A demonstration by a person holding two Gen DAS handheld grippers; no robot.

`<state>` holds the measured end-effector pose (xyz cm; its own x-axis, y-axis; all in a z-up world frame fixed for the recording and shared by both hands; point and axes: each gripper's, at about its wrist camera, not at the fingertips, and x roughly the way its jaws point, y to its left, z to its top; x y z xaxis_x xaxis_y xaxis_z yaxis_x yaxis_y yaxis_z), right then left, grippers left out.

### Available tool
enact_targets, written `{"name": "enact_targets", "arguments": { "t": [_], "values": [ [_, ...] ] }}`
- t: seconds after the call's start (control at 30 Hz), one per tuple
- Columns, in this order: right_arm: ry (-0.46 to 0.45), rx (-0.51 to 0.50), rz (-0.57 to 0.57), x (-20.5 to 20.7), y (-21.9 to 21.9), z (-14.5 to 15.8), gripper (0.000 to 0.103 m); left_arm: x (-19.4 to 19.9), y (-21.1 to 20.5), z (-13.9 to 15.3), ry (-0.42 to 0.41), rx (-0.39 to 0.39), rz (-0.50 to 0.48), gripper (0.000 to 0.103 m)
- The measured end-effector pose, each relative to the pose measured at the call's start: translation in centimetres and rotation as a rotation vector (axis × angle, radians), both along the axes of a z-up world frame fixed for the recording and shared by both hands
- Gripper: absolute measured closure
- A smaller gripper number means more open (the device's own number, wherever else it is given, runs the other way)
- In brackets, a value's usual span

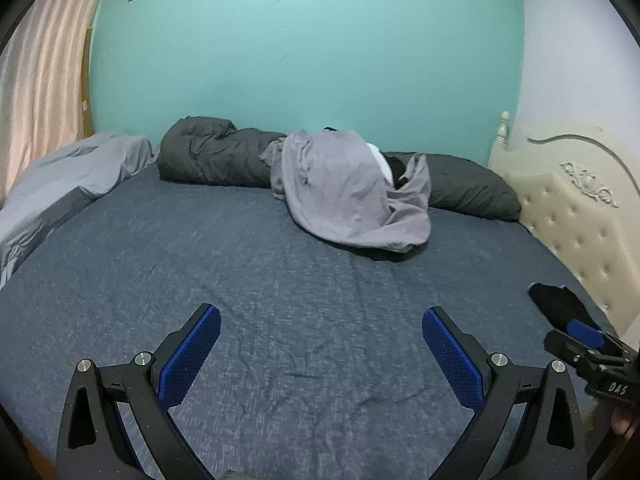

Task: Fold clothes
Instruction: 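Reach the right tool to the grey jacket and close on its hem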

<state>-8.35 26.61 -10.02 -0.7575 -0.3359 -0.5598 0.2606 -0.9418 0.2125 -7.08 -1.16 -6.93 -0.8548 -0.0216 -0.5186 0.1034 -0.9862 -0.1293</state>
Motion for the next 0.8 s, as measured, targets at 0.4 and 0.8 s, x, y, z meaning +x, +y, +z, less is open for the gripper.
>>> {"name": "enact_targets", "arguments": {
  "t": [0.4,0.8],
  "values": [
    [-0.089,0.042,-0.038,-10.5,-0.4,-7.7,0.001,-7.4,-2.5,-9.8,-0.033,0.069,0.105,0.000],
    [-0.193,0.104,-0.019,-24.4,-3.9,-14.0,0.001,-12.1,-5.5,-16.4,-0.088,0.073,0.176,0.000]
  ]
}}
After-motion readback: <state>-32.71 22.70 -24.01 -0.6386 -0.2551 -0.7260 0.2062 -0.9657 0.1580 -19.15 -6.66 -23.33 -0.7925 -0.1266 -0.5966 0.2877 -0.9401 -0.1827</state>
